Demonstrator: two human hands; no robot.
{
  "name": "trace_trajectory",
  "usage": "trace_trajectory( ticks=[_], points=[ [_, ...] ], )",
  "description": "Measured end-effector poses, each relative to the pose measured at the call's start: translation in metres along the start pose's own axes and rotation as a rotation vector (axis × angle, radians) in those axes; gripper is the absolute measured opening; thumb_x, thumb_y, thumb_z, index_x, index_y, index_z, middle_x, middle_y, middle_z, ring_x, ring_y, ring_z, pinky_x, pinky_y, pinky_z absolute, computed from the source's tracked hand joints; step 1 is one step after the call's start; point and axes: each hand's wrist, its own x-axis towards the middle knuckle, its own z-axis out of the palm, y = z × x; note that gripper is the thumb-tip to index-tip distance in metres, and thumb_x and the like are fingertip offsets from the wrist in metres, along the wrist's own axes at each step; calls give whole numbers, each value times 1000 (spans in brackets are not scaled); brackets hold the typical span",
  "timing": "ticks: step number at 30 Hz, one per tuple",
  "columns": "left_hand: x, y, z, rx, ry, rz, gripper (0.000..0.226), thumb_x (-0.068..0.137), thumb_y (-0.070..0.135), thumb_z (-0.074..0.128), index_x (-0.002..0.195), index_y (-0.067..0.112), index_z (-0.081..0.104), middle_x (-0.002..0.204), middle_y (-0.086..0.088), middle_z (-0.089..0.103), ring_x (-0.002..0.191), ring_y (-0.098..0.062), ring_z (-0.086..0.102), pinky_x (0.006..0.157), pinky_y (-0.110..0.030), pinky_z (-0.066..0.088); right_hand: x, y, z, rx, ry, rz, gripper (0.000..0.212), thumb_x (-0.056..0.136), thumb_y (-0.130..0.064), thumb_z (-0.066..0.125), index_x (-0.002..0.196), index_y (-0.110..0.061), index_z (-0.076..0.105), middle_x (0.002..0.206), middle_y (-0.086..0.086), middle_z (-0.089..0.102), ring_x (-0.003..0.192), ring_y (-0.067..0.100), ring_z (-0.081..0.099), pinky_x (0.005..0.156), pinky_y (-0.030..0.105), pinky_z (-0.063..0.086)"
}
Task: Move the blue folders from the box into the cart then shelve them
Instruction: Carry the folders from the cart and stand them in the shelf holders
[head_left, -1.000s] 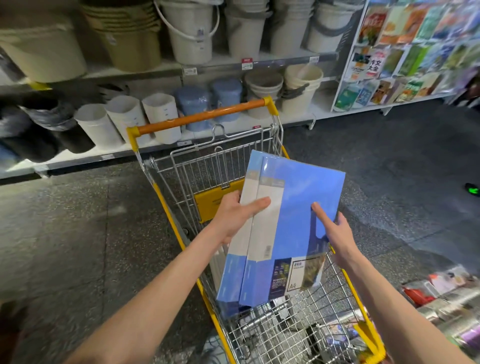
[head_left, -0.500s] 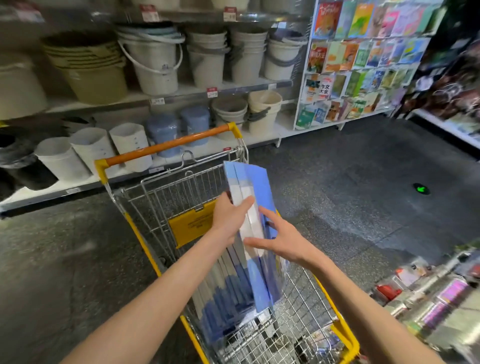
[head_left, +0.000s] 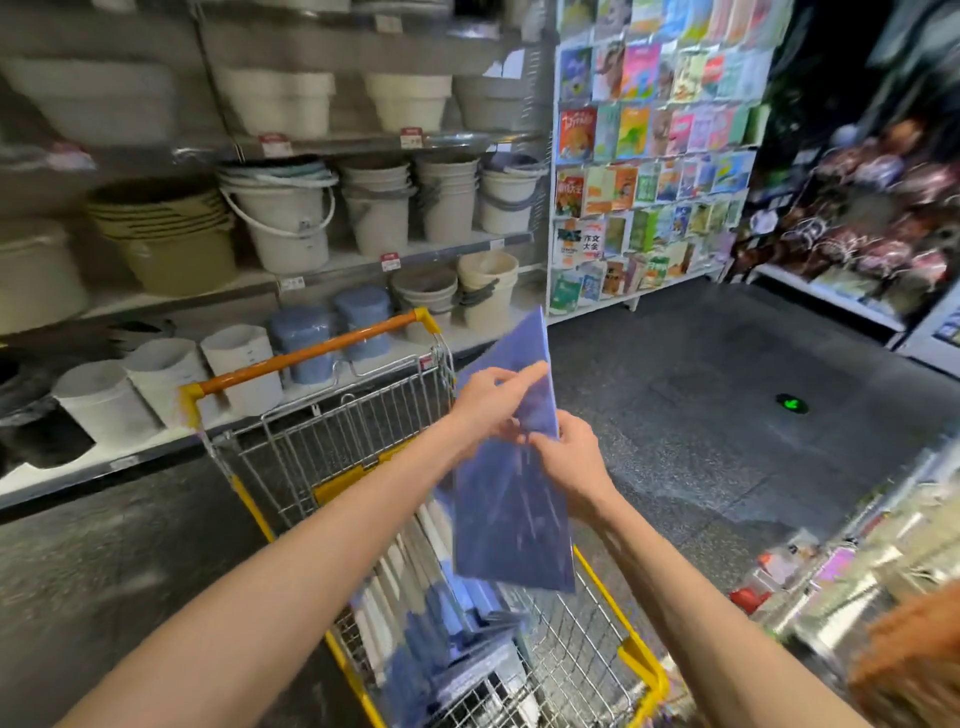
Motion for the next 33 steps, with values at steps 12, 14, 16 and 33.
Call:
trace_trajectory(
  ticks=[12, 14, 16, 33],
  points=[
    [42, 13, -41, 63, 248, 126, 92, 59, 83, 68, 119, 16, 52, 104, -3, 63, 103, -24, 63, 97, -42, 50, -30, -75, -116, 393, 118, -72, 17, 90, 5, 58, 85, -8, 67, 71, 6, 65, 58, 20, 58, 57, 29, 47],
    [46, 27, -36, 27, 90, 106, 73, 65, 80, 71, 101, 19, 54, 98, 1, 57, 91, -19, 57, 79, -36, 47, -36, -91, -130, 452, 199, -101, 17, 90, 5, 57, 93, -6, 69, 78, 6, 72, 62, 20, 66, 58, 30, 53],
    [54, 45, -23, -43, -80, 124, 63, 68, 77, 72, 91, 20, 57, 88, 5, 62, 82, -17, 61, 66, -31, 43, -46, -109, -142, 539, 257, -114, 17, 90, 4, 56, 101, -3, 68, 83, 8, 75, 65, 21, 70, 57, 30, 55],
    [-22, 201, 112, -363, -472, 643, 22, 89, 38, 73, 81, 18, 72, 68, 5, 68, 59, -6, 58, 61, -31, 46, -160, -224, -256, 245, 680, -253, 41, 92, -13, 63, 132, -9, 57, 122, 13, 70, 96, 27, 71, 70, 33, 59]
  ],
)
